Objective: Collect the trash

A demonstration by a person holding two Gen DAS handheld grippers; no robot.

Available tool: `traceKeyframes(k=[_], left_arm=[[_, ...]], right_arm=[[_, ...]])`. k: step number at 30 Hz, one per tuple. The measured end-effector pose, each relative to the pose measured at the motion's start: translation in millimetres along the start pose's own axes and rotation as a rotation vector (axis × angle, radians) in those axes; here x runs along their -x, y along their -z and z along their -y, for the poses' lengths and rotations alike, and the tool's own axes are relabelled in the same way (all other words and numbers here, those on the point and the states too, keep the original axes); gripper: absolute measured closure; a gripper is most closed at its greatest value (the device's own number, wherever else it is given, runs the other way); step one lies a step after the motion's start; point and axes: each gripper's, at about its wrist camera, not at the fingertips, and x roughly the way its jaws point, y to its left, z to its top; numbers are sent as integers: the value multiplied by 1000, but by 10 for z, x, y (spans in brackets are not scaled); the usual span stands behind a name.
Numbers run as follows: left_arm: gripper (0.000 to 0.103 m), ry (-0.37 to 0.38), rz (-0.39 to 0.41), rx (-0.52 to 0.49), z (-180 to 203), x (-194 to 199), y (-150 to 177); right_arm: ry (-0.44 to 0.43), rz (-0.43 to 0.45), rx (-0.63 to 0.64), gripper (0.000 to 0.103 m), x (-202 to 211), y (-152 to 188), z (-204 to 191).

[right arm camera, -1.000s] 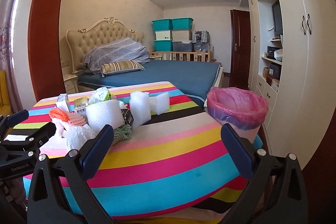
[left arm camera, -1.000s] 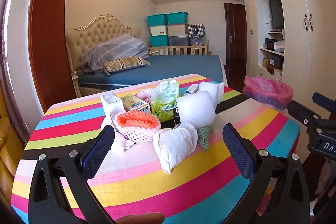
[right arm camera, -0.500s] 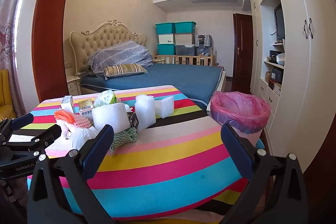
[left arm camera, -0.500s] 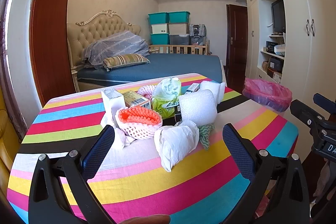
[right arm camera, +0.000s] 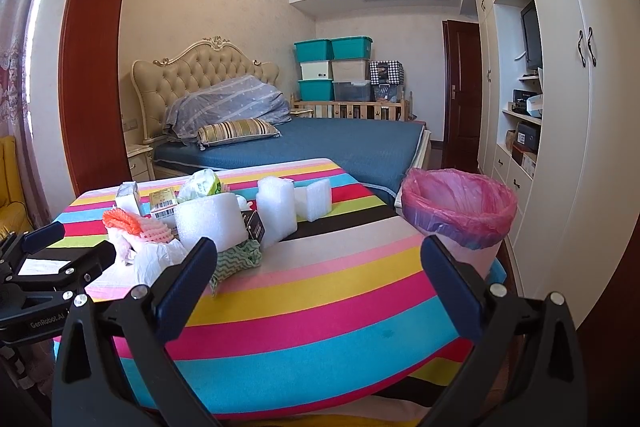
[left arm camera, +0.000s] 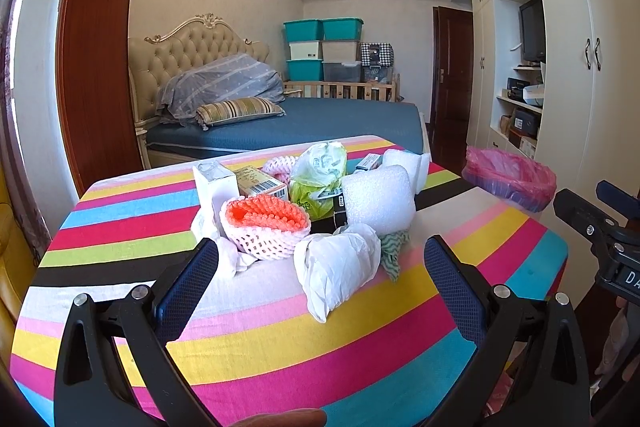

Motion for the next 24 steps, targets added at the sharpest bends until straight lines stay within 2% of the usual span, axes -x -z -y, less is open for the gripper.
traceKeyframes(k=[24], left_arm=[[7, 3, -12, 15, -10, -22, 13]], right_arm=[[3, -13, -25, 4, -17, 12, 24]])
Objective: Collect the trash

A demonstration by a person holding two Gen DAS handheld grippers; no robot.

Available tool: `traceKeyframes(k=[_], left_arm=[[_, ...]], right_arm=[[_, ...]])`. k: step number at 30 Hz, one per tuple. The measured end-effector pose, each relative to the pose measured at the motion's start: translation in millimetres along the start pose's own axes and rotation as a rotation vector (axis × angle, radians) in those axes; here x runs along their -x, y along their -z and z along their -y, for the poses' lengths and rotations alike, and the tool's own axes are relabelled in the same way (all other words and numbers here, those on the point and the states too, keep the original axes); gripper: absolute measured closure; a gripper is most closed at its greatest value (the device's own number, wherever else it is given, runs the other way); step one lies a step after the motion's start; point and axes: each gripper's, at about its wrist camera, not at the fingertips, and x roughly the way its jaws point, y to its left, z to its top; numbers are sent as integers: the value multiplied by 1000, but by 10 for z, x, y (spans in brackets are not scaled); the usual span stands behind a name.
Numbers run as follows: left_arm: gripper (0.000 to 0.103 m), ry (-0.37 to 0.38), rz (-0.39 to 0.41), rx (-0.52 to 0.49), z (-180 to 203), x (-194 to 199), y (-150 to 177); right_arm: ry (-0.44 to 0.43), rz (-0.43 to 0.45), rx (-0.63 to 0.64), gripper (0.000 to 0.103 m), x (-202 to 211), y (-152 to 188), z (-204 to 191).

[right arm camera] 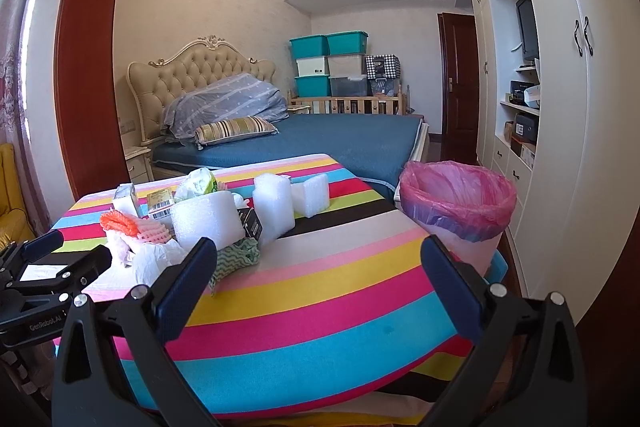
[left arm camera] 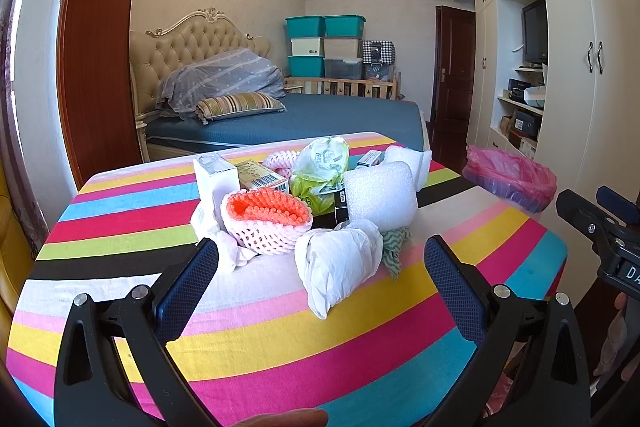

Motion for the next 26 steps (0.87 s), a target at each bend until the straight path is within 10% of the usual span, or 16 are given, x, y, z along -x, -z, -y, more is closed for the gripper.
traceKeyframes(k=[26], left_arm=[[7, -11, -9, 6, 28, -9, -3]], right_arm=[[0, -1, 2, 4, -17, 47, -44]])
